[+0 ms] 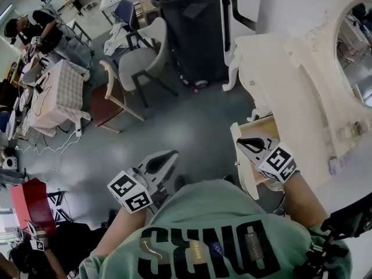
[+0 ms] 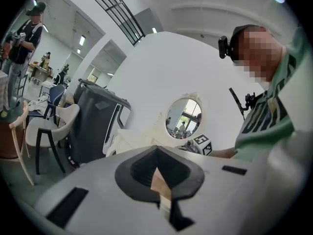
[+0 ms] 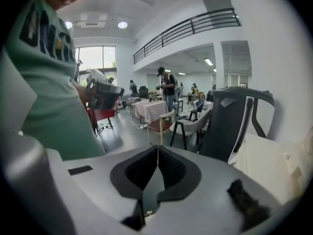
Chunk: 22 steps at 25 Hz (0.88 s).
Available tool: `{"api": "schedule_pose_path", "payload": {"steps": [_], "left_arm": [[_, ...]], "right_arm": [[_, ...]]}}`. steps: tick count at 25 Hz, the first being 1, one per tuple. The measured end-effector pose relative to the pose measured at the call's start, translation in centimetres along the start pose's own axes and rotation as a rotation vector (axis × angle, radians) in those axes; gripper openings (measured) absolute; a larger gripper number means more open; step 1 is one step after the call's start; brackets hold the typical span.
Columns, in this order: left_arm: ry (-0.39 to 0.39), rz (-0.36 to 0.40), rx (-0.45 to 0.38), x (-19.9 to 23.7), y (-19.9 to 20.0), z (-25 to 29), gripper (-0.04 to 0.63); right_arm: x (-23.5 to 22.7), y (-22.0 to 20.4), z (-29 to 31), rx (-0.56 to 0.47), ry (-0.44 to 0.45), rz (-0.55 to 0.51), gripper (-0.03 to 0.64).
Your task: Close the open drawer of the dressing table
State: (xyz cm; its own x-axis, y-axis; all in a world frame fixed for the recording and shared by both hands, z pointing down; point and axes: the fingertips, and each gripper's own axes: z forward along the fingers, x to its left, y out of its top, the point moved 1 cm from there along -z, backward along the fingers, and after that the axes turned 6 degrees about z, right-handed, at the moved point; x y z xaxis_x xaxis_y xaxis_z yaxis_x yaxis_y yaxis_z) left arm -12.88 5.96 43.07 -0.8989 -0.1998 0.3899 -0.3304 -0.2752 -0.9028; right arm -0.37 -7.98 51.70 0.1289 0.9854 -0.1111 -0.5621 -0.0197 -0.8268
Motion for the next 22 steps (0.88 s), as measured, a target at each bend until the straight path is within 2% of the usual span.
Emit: {"api": "schedule_pose_path", "payload": {"steps": [10, 11, 13, 15, 22], "left_arm": [[-0.031, -0.021, 0.058, 3.7, -2.2, -1.9, -0.003], [-0.032, -0.024, 0.063, 3.9, -2.4, -2.1, -0.003], [-0.027, -0.029, 0.072, 4.2, -2.8, -2.6, -0.003], [-0.016, -0.035, 0.076, 4.4, -3.1, -3.1, -0.003], [0.028, -0.058, 0.087, 4.6, -4.1, -4.6, -0.003]], "right_arm": [[4.2, -14.2, 6.5, 0.490, 0.046, -0.179, 0.014], [4.5, -15.5, 6.9, 0.536, 0.058, -0.194, 0.025], [5.0, -18.1, 7.5, 0.632, 0.085, -0.221, 0.105], [5.3, -20.5, 7.9, 0.722, 0.109, -0.250, 0.134], [5.6, -26.5, 9.4, 0.966, 0.138, -0.461, 0.167]]}}
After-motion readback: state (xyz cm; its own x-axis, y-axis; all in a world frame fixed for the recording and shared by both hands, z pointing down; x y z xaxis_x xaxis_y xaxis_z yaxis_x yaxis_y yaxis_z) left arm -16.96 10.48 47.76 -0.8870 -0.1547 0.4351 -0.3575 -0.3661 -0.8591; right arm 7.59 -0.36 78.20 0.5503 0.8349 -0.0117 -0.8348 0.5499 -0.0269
